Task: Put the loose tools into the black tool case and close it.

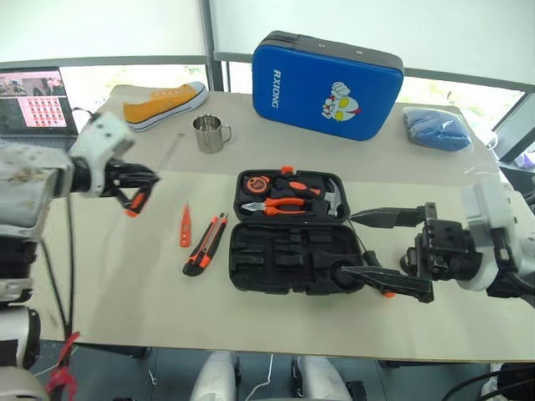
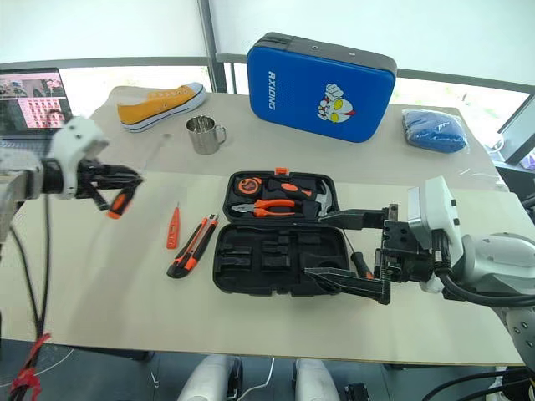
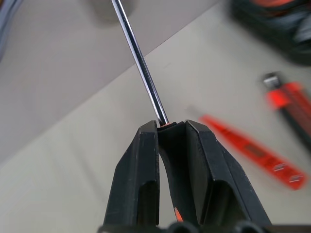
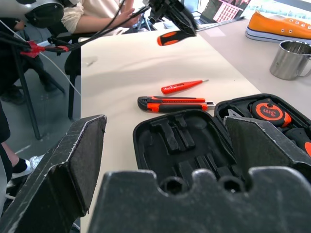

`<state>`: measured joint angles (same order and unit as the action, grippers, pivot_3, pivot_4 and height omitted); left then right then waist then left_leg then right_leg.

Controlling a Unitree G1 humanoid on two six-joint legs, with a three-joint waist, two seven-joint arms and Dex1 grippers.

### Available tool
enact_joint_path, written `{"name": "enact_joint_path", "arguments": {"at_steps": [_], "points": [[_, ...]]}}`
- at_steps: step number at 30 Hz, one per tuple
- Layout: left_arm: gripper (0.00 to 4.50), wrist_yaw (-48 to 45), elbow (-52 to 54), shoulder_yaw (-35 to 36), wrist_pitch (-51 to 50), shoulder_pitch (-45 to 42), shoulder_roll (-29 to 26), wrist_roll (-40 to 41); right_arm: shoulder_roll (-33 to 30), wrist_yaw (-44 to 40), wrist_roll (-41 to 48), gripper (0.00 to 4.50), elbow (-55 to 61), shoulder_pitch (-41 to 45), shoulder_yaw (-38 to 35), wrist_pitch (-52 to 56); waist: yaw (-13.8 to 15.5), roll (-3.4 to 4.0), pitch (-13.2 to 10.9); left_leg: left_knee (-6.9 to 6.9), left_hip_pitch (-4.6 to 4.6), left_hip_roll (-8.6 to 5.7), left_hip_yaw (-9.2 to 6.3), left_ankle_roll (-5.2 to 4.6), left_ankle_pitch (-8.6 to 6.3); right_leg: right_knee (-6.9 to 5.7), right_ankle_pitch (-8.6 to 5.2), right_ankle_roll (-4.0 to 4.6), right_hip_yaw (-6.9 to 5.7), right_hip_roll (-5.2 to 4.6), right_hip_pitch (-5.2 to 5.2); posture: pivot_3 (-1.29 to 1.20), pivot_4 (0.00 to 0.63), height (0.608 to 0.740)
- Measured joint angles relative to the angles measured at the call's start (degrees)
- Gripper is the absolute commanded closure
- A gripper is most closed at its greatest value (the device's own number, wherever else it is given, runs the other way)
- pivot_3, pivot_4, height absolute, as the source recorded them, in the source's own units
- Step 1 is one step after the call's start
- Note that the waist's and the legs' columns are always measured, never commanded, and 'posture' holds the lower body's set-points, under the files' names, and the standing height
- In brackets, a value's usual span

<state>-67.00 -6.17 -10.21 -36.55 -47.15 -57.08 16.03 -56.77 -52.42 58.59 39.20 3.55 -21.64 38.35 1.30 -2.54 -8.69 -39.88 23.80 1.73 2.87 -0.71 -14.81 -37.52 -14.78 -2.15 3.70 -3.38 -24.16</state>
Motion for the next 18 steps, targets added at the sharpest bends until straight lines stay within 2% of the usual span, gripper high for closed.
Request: {"name": "enact_joint_path", "arguments": {"at_steps": [5, 9, 13, 18], "points": [[4.1, -9.26, 6.09, -8.32, 4.59, -3.9, 6.5, -0.32, 0.89, 1.41, -2.41, 0.0, 0.02, -4.09, -1.61, -0.03, -0.58, 0.0, 0.0, 0.0, 0.0, 0.0, -0.03, -0.01, -0.01, -0.03, 0.01, -0.01, 0.06, 0.1, -0.02, 0.0, 0.15, 0.739], [4.1, -13.33, 5.92, -16.34, 6.84, -7.43, 12.87, -4.56, 2.11, 3.04, -2.78, 0.0, 1.47, -8.01, -4.03, -0.02, -0.77, 0.01, 0.0, -0.01, -0.02, -0.01, -0.05, -0.03, -0.01, -0.05, 0.01, -0.01, 0.1, 0.14, 0.01, 0.0, 0.15, 0.739], [4.1, -14.74, 0.29, -21.56, 10.29, -10.0, 19.23, -9.16, 3.05, 5.05, -3.38, 0.0, 3.33, -11.1, -5.93, -0.02, -0.88, 0.02, 0.01, -0.05, -0.03, -0.01, -0.22, -0.04, -0.01, -0.06, 0.0, -0.02, 0.16, 0.19, 0.01, 0.0, 0.15, 0.739], [4.1, -15.52, -11.41, -23.7, 21.78, -12.34, 24.39, -14.45, 3.93, 6.45, -5.89, 0.0, 4.04, -14.34, -6.78, -0.04, -0.94, 0.02, 0.01, -0.06, -0.01, -0.02, -0.28, -0.05, -0.02, -0.05, 0.0, -0.02, 0.18, 0.18, 0.0, 0.0, 0.15, 0.739]]}}
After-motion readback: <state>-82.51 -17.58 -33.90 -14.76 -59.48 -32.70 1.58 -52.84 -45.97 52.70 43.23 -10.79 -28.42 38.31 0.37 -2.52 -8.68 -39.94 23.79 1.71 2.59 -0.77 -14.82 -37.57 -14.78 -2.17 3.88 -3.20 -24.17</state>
